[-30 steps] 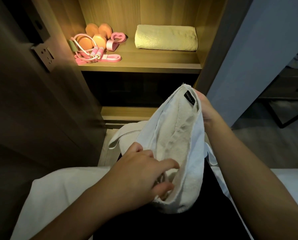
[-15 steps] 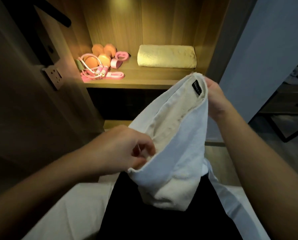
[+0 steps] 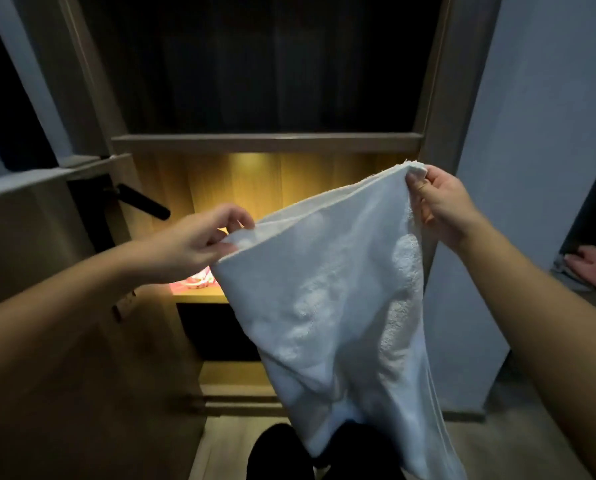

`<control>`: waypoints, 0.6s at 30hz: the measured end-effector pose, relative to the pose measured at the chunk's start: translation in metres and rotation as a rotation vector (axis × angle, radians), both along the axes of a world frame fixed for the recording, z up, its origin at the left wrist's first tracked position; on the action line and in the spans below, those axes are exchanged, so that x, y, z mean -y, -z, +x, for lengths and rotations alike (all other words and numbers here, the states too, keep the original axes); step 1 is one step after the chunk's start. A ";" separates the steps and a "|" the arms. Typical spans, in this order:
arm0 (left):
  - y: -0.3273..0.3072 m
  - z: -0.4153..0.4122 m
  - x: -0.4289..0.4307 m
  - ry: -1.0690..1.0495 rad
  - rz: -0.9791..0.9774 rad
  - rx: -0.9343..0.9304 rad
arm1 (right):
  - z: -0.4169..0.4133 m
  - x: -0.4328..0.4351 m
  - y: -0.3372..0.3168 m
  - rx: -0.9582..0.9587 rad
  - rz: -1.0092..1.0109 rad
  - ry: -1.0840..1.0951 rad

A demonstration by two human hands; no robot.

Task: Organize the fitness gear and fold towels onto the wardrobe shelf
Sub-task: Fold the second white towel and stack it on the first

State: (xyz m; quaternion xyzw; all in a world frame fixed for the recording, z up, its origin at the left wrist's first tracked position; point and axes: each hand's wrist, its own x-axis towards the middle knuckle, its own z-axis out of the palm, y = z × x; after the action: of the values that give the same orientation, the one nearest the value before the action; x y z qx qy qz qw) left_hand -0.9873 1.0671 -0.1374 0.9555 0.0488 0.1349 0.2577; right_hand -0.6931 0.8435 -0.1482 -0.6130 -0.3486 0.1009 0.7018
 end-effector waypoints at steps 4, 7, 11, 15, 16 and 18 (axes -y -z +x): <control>-0.010 0.024 -0.021 -0.075 0.348 -0.266 | 0.013 -0.014 -0.015 0.101 -0.026 0.020; 0.004 0.042 -0.028 -0.035 0.544 -0.479 | 0.016 -0.027 -0.009 0.161 -0.051 0.017; 0.030 0.051 -0.040 -0.004 0.760 -0.438 | 0.020 -0.030 0.000 0.165 -0.065 0.014; 0.061 0.060 -0.048 0.006 0.666 -0.356 | 0.025 -0.029 0.012 0.179 -0.099 0.023; 0.067 0.062 -0.049 0.006 0.640 -0.354 | 0.025 -0.029 0.016 0.181 -0.105 0.024; 0.078 0.068 -0.049 0.023 0.577 -0.373 | 0.025 -0.031 0.023 0.183 -0.116 0.026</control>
State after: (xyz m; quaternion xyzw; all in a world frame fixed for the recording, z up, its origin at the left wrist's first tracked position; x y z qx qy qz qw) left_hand -0.9196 1.1165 -0.2158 0.9977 0.0439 -0.0368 -0.0352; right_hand -0.6684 0.8743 -0.1715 -0.6638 -0.3969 0.0554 0.6315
